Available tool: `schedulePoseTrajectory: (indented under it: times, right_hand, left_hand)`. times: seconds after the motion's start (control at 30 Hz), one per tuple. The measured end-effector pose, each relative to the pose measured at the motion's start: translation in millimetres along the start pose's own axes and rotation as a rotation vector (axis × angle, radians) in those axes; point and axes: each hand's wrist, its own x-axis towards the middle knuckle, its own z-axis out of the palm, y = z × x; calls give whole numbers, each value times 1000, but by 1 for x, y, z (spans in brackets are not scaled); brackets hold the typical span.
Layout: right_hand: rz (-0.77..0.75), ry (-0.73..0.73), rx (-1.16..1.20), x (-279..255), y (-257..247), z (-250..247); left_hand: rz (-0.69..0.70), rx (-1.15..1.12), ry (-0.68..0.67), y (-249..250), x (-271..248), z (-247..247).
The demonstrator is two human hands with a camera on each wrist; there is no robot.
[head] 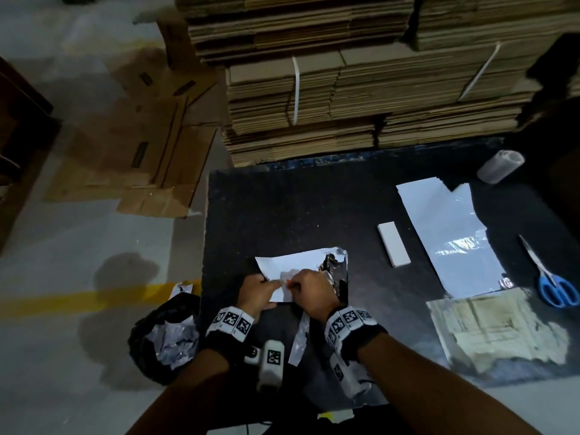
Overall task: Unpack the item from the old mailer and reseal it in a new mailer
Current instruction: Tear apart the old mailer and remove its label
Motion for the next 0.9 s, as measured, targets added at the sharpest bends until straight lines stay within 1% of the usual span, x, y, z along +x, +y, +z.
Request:
schedulePoseTrajectory:
  times: [0.07,0.13,0.23,0.3,0.37,0.43,0.5,0.53,0.6,0.73,0.83,0.9]
  right_hand:
    - [30,70,51,-1,-3,-4]
    - [48,163,112,0,-8,-9]
    - [36,269,173,0,-16,-19]
    - [12,335,182,-1,-22,-30]
    - [-25,387,183,-2,-26,-41]
    - [-59,410,174,-2,-28,-53]
    - [-91,395,130,-3,-29,-63]
    - [-106,373,93,-4,-30,-67]
    - [-142,335,24,-6,-30,-73]
    - [-186,322,-49,-10,-30,-77]
    - [-158,381,-2,-13,-31,-77]
    - [-116,408,35,-15,-32,-76]
  left_hand:
    - [28,-90,-13,3,-2,-1]
    - [97,-197,-53,8,-8,-1]
    - [165,-349,-157,21,-21,1]
    - [177,-459,-238,32,-29,2]
    - [159,-552,-319,44,-38,1]
    - [114,-621,-418,56,-44,0]
    - [49,-681,-522,67,-46,-2]
    - [32,-690,-535,71,-45,-3]
    - [44,-684,-520,78,-41,-6]
    - [79,-558,-450,81,-31,-10]
    - [115,-512,-356,76,-25,-8]
    - [130,-519,-323,70,-25,-5]
